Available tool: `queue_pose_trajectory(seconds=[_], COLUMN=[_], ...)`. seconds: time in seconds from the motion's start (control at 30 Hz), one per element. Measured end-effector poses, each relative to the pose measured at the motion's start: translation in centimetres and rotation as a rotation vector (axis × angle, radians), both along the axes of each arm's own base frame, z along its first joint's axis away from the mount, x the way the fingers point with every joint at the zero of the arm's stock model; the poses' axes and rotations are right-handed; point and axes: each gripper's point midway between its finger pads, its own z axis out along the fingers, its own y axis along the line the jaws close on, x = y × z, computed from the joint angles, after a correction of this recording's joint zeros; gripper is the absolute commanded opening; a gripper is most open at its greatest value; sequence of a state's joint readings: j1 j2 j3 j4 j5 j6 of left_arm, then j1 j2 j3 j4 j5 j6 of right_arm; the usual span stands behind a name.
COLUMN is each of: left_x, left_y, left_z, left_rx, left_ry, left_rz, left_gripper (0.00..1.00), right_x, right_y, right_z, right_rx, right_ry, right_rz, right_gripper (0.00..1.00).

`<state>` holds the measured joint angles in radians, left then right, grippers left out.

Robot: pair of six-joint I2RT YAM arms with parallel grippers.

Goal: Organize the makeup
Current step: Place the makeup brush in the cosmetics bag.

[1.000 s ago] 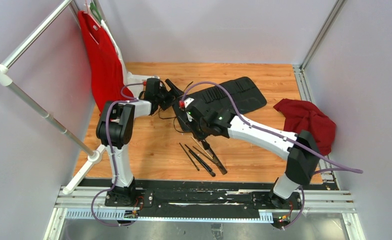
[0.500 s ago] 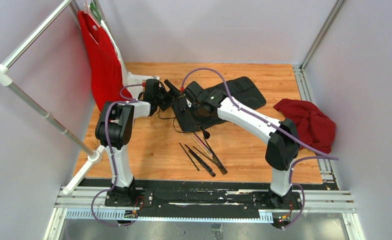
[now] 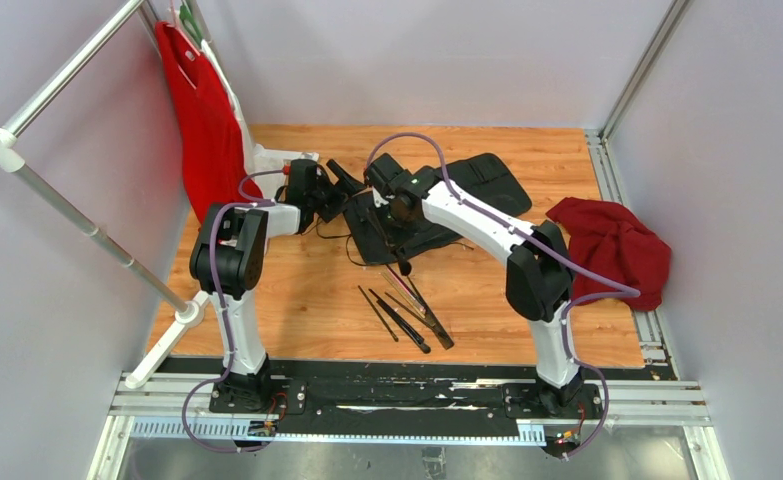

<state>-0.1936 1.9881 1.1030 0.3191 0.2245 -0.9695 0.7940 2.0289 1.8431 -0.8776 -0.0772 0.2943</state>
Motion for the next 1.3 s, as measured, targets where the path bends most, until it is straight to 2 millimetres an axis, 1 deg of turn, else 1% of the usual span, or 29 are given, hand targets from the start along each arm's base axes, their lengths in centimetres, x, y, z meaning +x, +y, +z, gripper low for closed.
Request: queue_pose_trajectory(seconds=[0.1, 0.17, 0.3, 0.4, 0.6, 0.9, 1.1, 1.3], left_x=[0.0, 0.0, 0.0, 0.0, 0.0, 0.0, 0.0, 0.0], left_y=[0.0, 0.0, 0.0, 0.0, 0.0, 0.0, 0.0, 0.0], left_z=[0.0, 0.0, 0.0, 0.0, 0.0, 0.0, 0.0, 0.0], left_rx=[-0.002, -0.003, -0.004, -0.006, -0.006, -0.006, -0.007, -0.007], left_ry=[0.001, 0.001, 0.001, 0.002, 0.003, 0.003, 0.003, 0.003], left_rz=[0.002, 0.002, 0.003, 0.004, 0.005, 0.005, 0.005, 0.005], left_gripper=[0.98, 0.98, 0.98, 0.98, 0.98, 0.98, 0.98, 0.98], right_x=[-0.4, -0.4, 0.4, 0.8, 0.2, 0.5, 1.2, 1.4], right_y=[0.4, 0.7, 1.2, 1.5, 1.7, 2.2, 2.7, 3.2], right_z=[-1.0, -0.9, -0.5, -0.6, -2.3, -3.6, -3.2, -2.6], right_rx=[0.028, 0.062, 0.133, 0.179, 0.236, 0.332, 0.382, 0.425], right_ry=[0.066, 0.096, 0.12, 0.144, 0.226, 0.291, 0.294, 0.305], right_rz=[-0.013, -0.028, -0.063, -0.087, -0.136, -0.195, -0.213, -0.213], right_gripper=[0.01, 0.01, 0.01, 0.01, 0.01, 0.01, 0.01, 0.01])
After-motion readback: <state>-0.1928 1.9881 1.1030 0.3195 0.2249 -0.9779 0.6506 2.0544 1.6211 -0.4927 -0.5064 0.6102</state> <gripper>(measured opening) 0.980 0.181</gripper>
